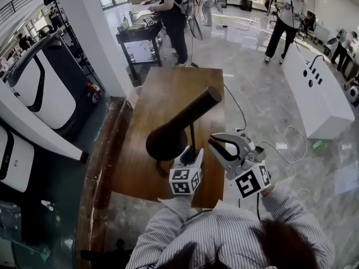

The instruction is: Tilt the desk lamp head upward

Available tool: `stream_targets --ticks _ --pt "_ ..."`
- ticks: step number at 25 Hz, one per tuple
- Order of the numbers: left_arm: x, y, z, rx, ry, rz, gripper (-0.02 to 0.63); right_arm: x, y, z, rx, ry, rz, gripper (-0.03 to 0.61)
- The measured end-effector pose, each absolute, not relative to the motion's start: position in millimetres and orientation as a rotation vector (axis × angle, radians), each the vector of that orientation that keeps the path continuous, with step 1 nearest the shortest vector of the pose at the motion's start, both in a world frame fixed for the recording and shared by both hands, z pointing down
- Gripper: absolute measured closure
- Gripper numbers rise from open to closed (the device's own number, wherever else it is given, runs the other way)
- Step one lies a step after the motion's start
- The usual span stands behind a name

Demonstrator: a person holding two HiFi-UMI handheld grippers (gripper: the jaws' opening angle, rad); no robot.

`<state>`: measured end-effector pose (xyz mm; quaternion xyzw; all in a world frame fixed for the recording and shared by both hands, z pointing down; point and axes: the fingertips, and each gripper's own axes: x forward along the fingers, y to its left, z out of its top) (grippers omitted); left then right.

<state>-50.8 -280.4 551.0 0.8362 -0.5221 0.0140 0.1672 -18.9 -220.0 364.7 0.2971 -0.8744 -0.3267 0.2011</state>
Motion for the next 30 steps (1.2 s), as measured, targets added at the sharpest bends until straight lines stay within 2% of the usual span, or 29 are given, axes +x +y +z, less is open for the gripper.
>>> stream_targets --ticks 14,19,30 --pt "-48.7 -284.2 553.5 2.385 -1.453 0.048 0.431 -32.7 -231.4 287.0 0.685 -1.762 -1.680 0.419" --pt "-48.5 -285.0 553.8 2.384 -1.438 0.046 0.430 -29.9 -248.4 281.5 0.603 -1.434 -1.826 0.336" --pt "-48.4 -285.0 551.6 2.382 -1.422 0.043 0.413 -36.1 -270.6 277.1 0.447 -1.227 -1.849 0.321"
